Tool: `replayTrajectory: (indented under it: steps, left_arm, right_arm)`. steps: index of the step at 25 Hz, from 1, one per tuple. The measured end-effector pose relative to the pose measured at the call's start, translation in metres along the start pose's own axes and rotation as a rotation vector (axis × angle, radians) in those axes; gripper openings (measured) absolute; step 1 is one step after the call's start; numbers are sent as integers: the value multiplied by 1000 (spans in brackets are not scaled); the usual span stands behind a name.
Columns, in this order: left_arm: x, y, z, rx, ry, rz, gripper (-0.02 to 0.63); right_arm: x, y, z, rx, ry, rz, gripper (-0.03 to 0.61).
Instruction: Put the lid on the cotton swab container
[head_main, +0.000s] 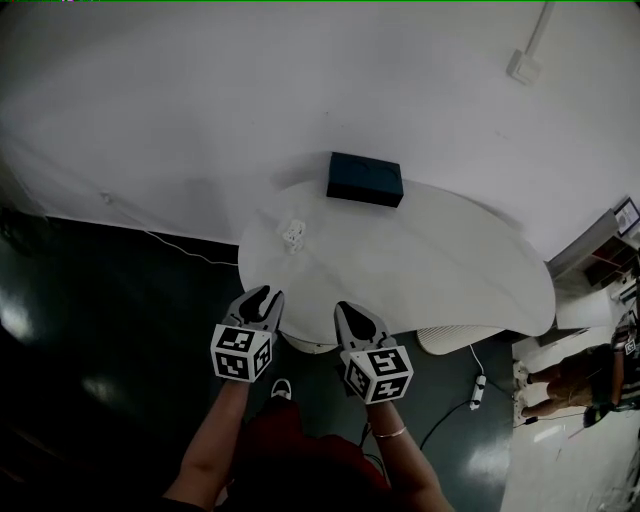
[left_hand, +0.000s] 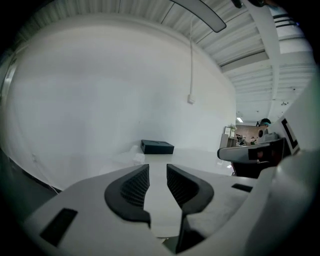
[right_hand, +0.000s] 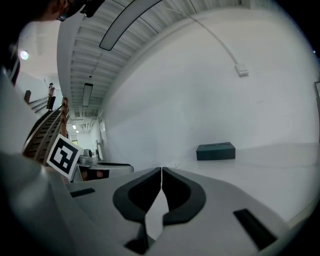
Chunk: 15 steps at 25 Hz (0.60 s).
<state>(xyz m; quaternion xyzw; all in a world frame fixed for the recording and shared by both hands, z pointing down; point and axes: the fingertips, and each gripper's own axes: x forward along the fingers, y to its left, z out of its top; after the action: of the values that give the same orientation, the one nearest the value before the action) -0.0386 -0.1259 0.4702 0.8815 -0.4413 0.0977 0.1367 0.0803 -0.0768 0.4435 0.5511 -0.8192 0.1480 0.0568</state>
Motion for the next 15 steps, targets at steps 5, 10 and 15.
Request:
replayTrajectory:
  steps: [5, 10, 15]
  left_arm:
    - [31, 22, 3, 8, 32, -39, 118]
    - [57, 41, 3, 10, 64, -69, 153]
    - [80, 54, -4, 26, 100, -88, 188]
  right_arm:
    - [34, -6, 10, -1, 5, -30, 17]
    - [59, -10, 14, 0, 21, -61, 17]
    - [78, -14, 15, -4, 33, -86, 17]
